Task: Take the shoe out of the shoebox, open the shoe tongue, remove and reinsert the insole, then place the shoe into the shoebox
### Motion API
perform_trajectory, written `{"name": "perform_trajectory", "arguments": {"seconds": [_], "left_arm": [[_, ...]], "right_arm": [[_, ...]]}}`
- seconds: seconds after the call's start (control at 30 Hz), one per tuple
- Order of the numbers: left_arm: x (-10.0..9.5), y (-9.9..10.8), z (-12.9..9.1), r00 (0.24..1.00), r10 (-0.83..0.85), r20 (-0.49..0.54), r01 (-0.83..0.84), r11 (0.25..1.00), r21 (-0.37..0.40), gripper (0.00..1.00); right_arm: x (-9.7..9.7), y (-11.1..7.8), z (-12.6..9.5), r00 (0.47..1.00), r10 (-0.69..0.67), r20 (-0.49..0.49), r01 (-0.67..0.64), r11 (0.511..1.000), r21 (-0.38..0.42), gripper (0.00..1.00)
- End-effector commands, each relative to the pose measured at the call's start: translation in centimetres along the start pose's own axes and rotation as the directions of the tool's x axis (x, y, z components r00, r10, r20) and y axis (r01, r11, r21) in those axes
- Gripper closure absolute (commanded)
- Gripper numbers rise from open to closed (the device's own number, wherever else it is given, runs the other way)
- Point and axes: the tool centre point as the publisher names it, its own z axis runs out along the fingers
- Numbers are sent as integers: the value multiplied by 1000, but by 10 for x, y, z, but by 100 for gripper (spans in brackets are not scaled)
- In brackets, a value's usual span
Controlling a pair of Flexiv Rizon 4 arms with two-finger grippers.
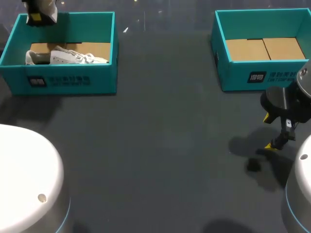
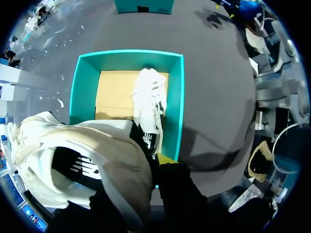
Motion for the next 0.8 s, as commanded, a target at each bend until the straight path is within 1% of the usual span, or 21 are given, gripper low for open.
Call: {"name": "perform_trajectory", "arguments": {"seconds": [0.03,0.13,0.2,0.27,0.33,0.37,0.4,0.43,0.47,0.8], "left_arm": [[-34,17,8,999,3,-38,-2,1000,18,100],[-54,28,13,999,10,-44,-8,1000,29,100],[-63,36,13,999,30,-36,-28,998,58,100],[-71,43,16,998,66,-19,-65,997,44,100],[-77,47,18,989,147,-3,-147,989,20,100],[-78,50,21,970,244,13,-244,970,-2,100],[-73,53,23,928,369,59,-368,929,-28,100],[-67,58,25,853,516,75,-511,856,-76,100],[-66,64,27,792,608,65,-598,792,-124,100],[-66,64,27,792,608,65,-598,792,-124,100]], "right_arm": [[1,-1,0,1000,0,3,0,1000,0,0],[1,-1,0,1000,0,3,0,1000,0,0],[1,-1,0,1000,0,3,0,1000,0,0],[1,-1,0,1000,0,3,0,1000,0,0],[1,-1,0,1000,0,3,0,1000,0,0],[1,-1,0,1000,0,3,0,1000,0,0],[1,-1,0,1000,0,3,0,1000,0,0],[1,-1,0,1000,0,3,0,1000,0,0],[1,-1,0,1000,0,3,0,1000,0,0],[1,-1,0,1000,0,3,0,1000,0,0]]}}
